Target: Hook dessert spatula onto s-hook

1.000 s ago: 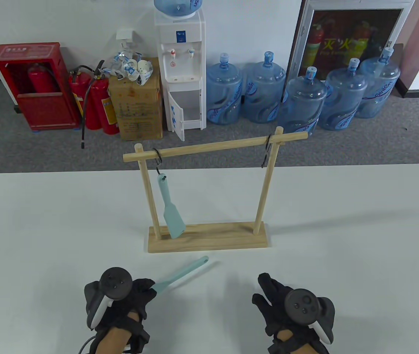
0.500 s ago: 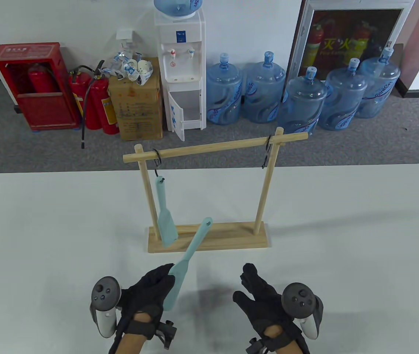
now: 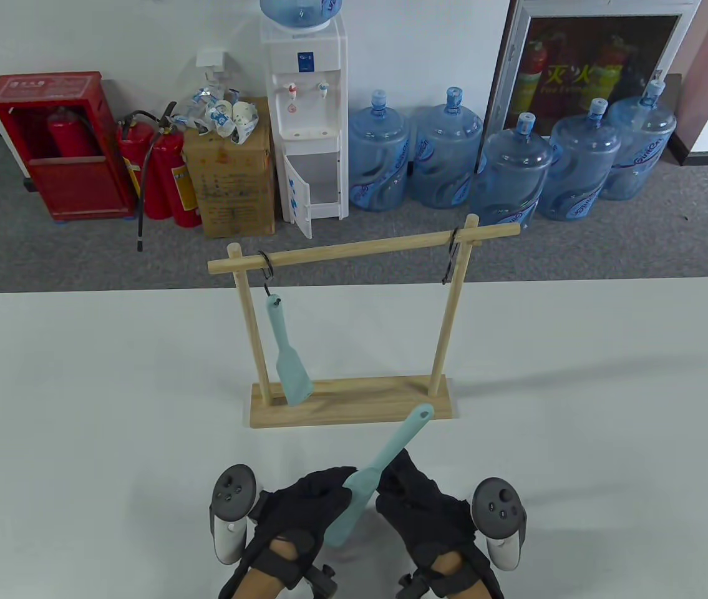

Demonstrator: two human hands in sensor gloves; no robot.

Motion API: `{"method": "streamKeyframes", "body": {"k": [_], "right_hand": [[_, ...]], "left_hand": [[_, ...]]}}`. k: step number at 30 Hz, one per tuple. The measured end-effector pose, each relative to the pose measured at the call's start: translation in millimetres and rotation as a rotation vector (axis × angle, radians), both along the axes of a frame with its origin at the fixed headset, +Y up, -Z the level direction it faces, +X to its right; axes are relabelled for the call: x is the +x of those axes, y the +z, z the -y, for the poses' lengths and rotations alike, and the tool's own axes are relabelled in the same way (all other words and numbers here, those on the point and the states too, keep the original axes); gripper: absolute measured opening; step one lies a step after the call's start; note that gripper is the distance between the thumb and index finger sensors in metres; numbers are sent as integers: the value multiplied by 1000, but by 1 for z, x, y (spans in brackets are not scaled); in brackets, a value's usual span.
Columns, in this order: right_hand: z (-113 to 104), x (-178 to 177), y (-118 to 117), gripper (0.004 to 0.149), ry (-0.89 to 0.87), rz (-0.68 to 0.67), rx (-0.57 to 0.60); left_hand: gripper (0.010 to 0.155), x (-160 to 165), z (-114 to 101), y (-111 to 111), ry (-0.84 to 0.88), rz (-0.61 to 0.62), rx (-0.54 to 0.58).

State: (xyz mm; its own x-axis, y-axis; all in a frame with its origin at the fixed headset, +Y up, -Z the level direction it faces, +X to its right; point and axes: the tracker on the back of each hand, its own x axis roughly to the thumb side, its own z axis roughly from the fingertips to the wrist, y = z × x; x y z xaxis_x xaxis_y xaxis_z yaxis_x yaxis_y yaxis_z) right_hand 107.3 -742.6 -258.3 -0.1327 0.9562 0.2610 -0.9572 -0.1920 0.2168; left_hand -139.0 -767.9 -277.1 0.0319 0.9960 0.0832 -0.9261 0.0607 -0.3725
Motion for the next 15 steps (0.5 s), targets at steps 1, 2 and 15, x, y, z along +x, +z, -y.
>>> {"method": "streamKeyframes", "body": {"k": [1, 2, 15], "right_hand": [[0, -1, 0, 65, 13, 2, 6], [0, -1, 0, 62, 42, 14, 17], [1, 3, -2, 52, 58, 76, 18]], "left_hand": [[48, 1, 0, 0, -6, 7, 0], [47, 3, 0, 1, -6, 24, -3], [50, 3, -12, 8, -182, 43, 120]]}}
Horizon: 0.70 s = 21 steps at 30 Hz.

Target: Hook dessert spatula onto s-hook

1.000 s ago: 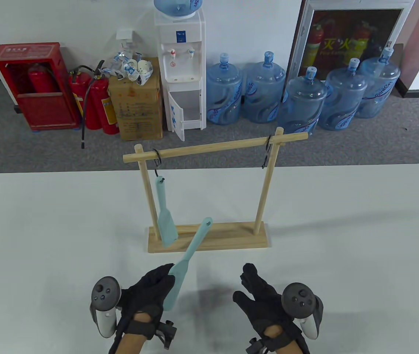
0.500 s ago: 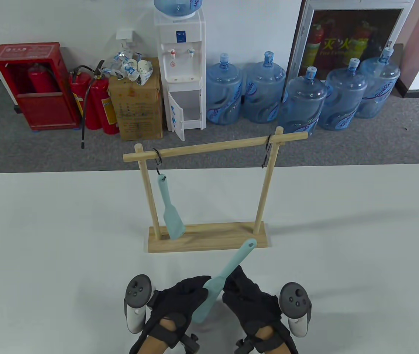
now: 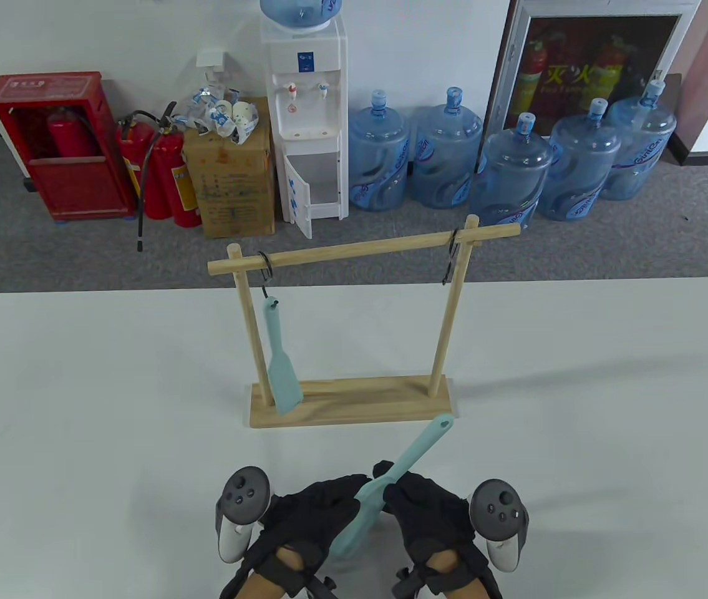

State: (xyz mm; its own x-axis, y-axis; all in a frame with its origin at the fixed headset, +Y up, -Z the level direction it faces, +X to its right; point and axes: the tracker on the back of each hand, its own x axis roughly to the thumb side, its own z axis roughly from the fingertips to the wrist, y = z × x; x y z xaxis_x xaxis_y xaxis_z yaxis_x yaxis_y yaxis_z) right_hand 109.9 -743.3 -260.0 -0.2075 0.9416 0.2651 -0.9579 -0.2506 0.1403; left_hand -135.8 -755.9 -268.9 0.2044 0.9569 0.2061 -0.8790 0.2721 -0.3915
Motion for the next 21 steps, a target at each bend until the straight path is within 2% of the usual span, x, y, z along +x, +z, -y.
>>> {"method": "streamKeyframes", "body": {"k": [5, 12, 16, 21], "right_hand": [[-1, 0, -2, 52, 41, 23, 0], [2, -1, -14, 51, 123, 48, -81], [-13, 0, -24, 51, 134, 78, -58], [-34, 7, -41, 51, 155, 126, -5]], "left_hand": [[52, -16, -10, 6, -232, -102, 139], [57, -38, -16, 8, -649, -249, 324], [60, -45, -20, 12, -849, -307, 392], [61, -41, -21, 14, -1031, -315, 420]]}}
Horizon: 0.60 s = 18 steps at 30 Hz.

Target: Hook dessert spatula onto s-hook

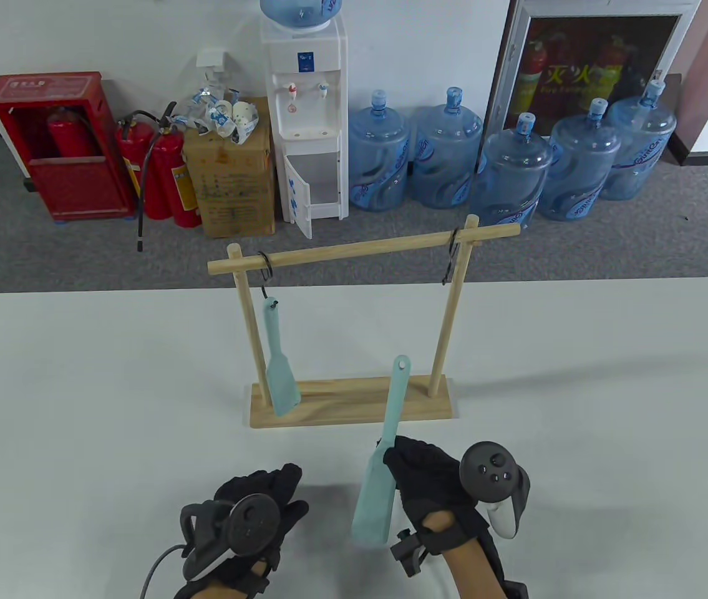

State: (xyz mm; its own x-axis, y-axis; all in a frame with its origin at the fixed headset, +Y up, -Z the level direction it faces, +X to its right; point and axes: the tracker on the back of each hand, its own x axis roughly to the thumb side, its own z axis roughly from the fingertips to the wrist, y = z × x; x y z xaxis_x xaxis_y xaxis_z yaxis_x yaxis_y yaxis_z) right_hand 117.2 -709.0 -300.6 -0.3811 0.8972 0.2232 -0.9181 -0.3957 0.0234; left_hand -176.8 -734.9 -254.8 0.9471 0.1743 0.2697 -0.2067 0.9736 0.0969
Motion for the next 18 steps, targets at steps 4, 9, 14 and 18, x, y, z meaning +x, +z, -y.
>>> {"method": "streamKeyframes", "body": {"k": [4, 9, 14, 18], "right_hand": [[-17, 9, -15, 51, -30, 35, 26], [-35, 20, -31, 51, -33, 91, 49], [-45, 27, -48, 51, -83, 120, 36], [-47, 30, -60, 51, -116, 132, 2]], "left_hand": [[61, 6, -3, 3, -86, 0, 32], [61, 8, -5, 5, -93, 6, 42], [61, 8, -4, 4, -92, 18, 29], [61, 8, -1, 2, -102, 16, 5]]}}
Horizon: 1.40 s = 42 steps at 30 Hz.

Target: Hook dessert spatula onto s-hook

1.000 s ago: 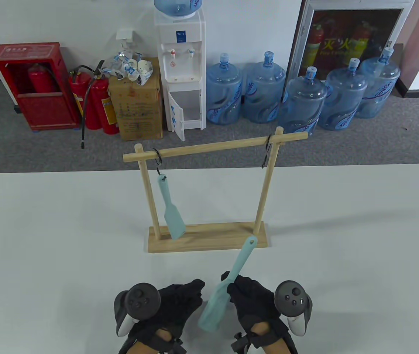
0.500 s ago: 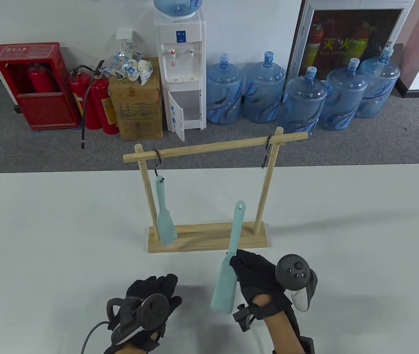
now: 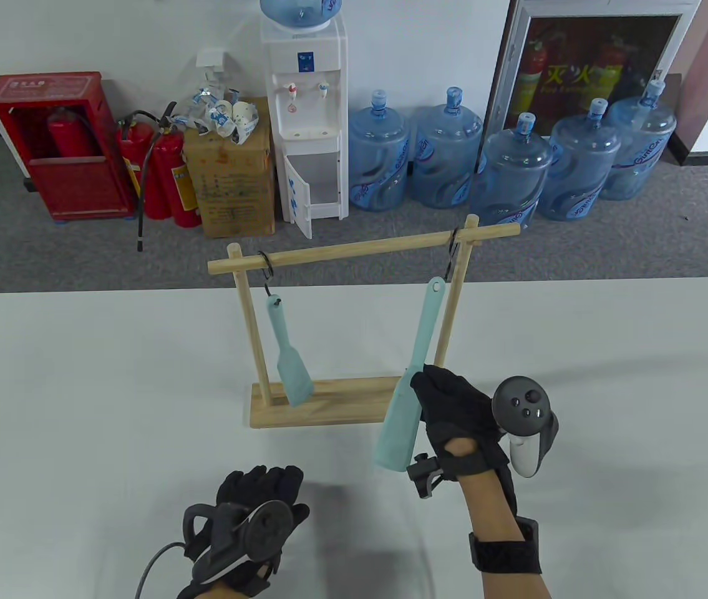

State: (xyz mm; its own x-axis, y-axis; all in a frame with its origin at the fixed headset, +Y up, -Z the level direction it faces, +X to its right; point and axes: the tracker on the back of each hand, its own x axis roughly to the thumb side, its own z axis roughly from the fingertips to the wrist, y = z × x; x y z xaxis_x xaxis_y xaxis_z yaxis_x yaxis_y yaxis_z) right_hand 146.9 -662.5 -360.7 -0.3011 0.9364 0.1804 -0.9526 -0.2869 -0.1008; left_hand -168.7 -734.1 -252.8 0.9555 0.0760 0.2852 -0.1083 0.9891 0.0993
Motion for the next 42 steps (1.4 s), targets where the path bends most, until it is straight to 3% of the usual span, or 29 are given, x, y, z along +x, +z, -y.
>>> {"method": "streamKeyframes", "body": {"k": [13, 23, 32, 42], "right_hand": [[32, 6, -27, 53, -27, 26, -104], [59, 18, -27, 67, -84, 85, -109], [62, 37, -10, 70, -70, 116, -84], [39, 40, 37, 72, 144, 88, 43]], "left_hand": [[61, -1, 3, -2, 23, 7, -25], [62, -3, 4, -4, 35, 1, -37], [62, -10, 4, -5, 40, -17, -42], [62, -8, 3, -4, 37, -12, -31]]}}
